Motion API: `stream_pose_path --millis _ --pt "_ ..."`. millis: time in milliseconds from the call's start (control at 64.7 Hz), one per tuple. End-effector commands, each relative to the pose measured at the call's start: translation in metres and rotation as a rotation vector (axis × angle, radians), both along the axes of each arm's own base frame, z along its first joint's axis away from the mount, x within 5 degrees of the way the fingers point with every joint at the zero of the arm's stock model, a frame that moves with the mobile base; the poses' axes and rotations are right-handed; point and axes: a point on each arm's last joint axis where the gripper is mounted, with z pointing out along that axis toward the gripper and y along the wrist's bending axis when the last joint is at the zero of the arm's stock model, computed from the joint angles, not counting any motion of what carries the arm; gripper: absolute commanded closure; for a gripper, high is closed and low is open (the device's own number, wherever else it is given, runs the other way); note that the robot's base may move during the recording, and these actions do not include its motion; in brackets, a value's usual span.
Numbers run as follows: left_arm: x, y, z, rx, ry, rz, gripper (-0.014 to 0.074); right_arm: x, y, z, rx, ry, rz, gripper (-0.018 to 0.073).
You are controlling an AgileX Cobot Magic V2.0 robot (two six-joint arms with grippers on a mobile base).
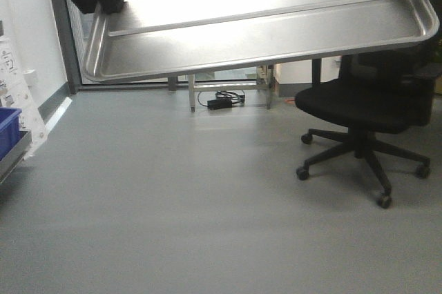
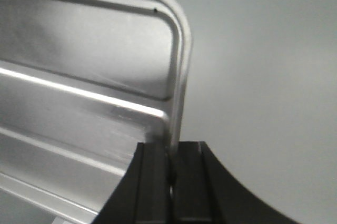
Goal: Grab silver tray and place in blue box
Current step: 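Hold the tray in both grippers while the base drives to the blue bin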
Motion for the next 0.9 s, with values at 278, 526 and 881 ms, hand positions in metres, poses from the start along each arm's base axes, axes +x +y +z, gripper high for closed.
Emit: stream_pose_path --millis 278,526,881 --pt "-0.0019 0.0032 0.0157 0.007 -0.068 -0.027 0.0701 0.0001 -0.0062 0.0236 0.019 -0.135 -0.003 0.0502" --pt "0.0017 -0.0008 0.0195 -0.04 -0.123 -0.037 0.0701 0.0001 -0.0062 0.0236 0.019 -0.136 -0.003 0.0502" --pt "0.0027 -0.002 0.0206 -0.052 -0.139 -0.043 0.0701 0.0001 -0.0062 0.0235 0.018 -0.135 -0.003 0.0502"
